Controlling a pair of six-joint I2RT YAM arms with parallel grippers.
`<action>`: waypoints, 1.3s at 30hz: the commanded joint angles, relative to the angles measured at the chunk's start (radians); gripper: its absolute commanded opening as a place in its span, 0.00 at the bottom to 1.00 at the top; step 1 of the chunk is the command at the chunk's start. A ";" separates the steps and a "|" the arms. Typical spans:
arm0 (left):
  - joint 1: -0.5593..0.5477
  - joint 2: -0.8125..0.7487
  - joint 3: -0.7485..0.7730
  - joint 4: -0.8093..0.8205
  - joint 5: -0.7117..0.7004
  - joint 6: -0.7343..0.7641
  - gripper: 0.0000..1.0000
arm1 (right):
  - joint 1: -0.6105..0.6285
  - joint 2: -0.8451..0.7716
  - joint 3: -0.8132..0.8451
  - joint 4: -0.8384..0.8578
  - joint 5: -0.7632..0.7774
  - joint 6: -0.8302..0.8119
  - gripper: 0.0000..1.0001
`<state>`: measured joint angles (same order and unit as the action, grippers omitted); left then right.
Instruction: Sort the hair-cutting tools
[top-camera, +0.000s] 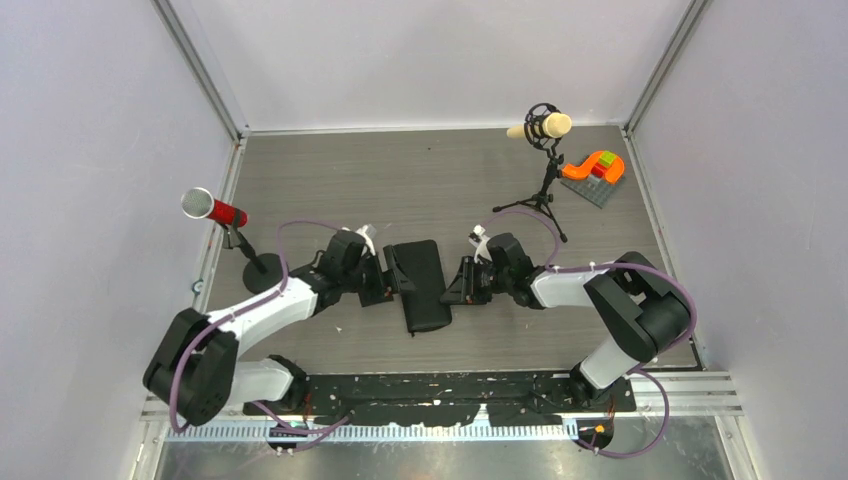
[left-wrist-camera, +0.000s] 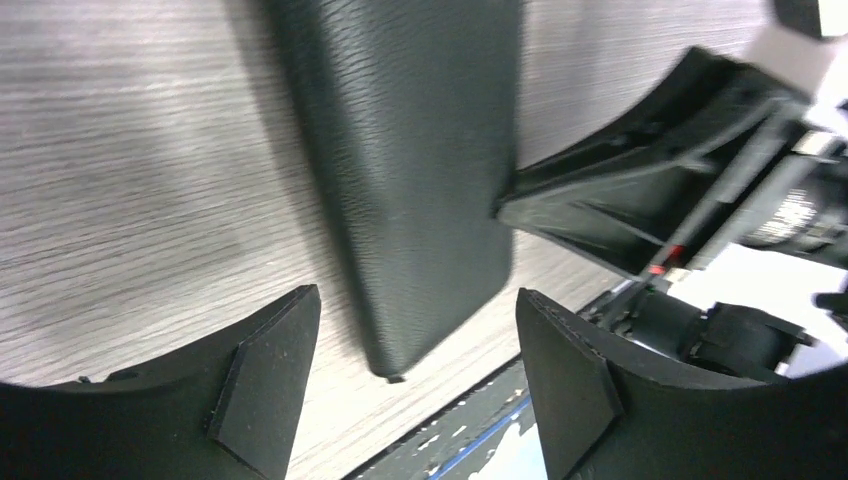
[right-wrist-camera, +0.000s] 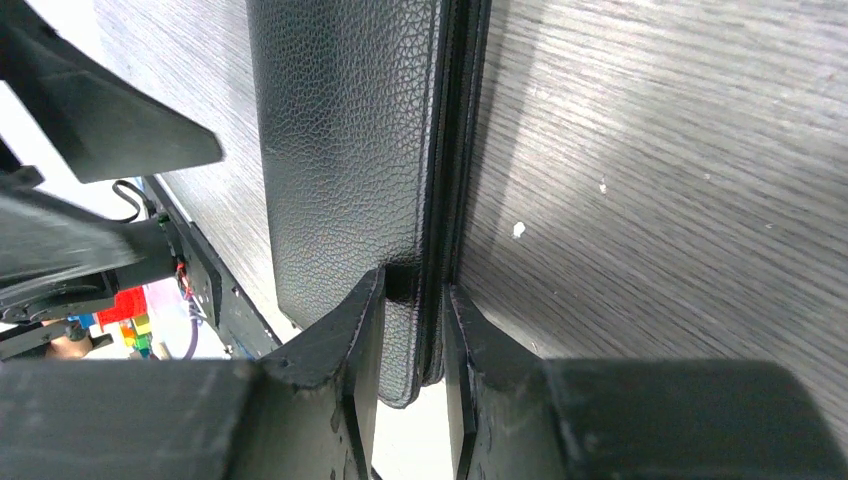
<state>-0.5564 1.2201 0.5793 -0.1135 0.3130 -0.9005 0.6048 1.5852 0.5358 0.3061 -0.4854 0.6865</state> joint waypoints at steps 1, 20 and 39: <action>0.007 0.088 -0.011 -0.007 0.029 0.028 0.71 | 0.006 0.038 0.014 -0.030 0.036 -0.035 0.29; 0.007 0.257 0.030 0.073 0.094 0.009 0.22 | -0.003 0.078 0.071 -0.059 0.050 -0.077 0.33; 0.007 0.224 -0.023 0.268 0.011 -0.247 0.00 | 0.270 -0.486 0.002 -0.382 0.418 -0.204 0.51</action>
<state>-0.5514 1.4498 0.5697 0.0479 0.3977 -1.0592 0.7898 1.1141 0.5617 0.0139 -0.1535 0.5259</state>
